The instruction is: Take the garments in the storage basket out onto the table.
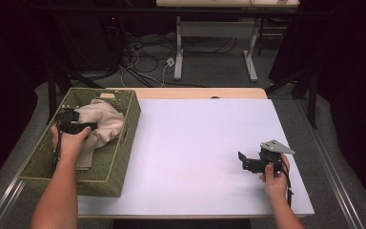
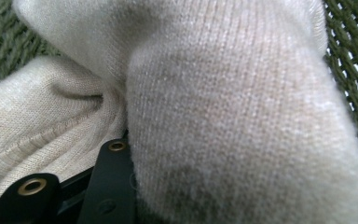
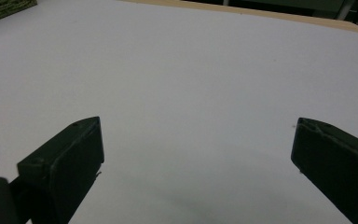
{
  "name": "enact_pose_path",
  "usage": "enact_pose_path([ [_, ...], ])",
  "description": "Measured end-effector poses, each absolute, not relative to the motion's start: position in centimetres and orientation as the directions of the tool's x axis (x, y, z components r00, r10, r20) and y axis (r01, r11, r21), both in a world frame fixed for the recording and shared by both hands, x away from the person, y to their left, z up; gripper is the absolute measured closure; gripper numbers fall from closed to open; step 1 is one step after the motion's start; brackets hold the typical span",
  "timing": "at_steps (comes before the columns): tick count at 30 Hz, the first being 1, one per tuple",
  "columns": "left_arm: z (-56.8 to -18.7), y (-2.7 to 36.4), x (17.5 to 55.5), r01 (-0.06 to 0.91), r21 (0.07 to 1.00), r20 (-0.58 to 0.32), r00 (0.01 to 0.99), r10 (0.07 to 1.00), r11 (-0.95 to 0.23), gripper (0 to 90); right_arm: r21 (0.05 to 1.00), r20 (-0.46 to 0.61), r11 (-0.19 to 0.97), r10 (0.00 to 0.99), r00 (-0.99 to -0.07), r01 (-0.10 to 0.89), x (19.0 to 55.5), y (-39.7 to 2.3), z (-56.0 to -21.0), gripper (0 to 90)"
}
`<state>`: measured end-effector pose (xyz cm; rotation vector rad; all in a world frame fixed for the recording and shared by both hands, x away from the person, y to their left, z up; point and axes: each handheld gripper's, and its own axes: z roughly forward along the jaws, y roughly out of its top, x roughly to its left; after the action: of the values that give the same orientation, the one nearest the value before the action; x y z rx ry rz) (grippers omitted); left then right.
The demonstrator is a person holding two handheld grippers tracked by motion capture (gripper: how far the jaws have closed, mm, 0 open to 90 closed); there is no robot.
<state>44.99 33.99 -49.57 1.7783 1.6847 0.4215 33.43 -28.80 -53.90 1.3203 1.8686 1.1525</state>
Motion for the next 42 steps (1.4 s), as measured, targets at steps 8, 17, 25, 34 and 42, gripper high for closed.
enact_pose_path([
  [8, -48.6, 33.6, 44.3, 0.736, 0.675, -0.209, 0.134, 0.969, 0.044, 60.5, 0.886, 0.023, 0.14, 0.939, -0.343, 0.443, 33.4, -28.8, -53.9, 2.2],
  [17, -47.6, 33.2, 43.0, 0.684, 0.724, -0.246, 0.142, 0.959, 0.084, 60.8, 0.889, 0.034, 0.126, 0.941, -0.338, 0.44, 33.3, -28.7, -53.9, 2.2],
  [25, -46.1, 33.3, 41.6, 0.639, 0.763, -0.251, 0.159, 0.955, 0.094, 60.9, 0.891, 0.028, 0.132, 0.94, -0.341, 0.435, 33.3, -28.8, -53.9, 2.2],
  [34, -45.2, 33.8, 40.1, 0.597, 0.796, -0.255, 0.175, 0.951, 0.104, 60.9, 0.891, 0.029, 0.13, 0.94, -0.34, 0.435, 33.3, -28.8, -53.9, 2.2],
  [42, -44.8, 34.1, 39.1, 0.569, 0.813, -0.268, 0.177, 0.947, 0.124, 60.9, 0.889, 0.031, 0.129, 0.941, -0.338, 0.439, 33.3, -28.7, -53.9, 2.3],
])
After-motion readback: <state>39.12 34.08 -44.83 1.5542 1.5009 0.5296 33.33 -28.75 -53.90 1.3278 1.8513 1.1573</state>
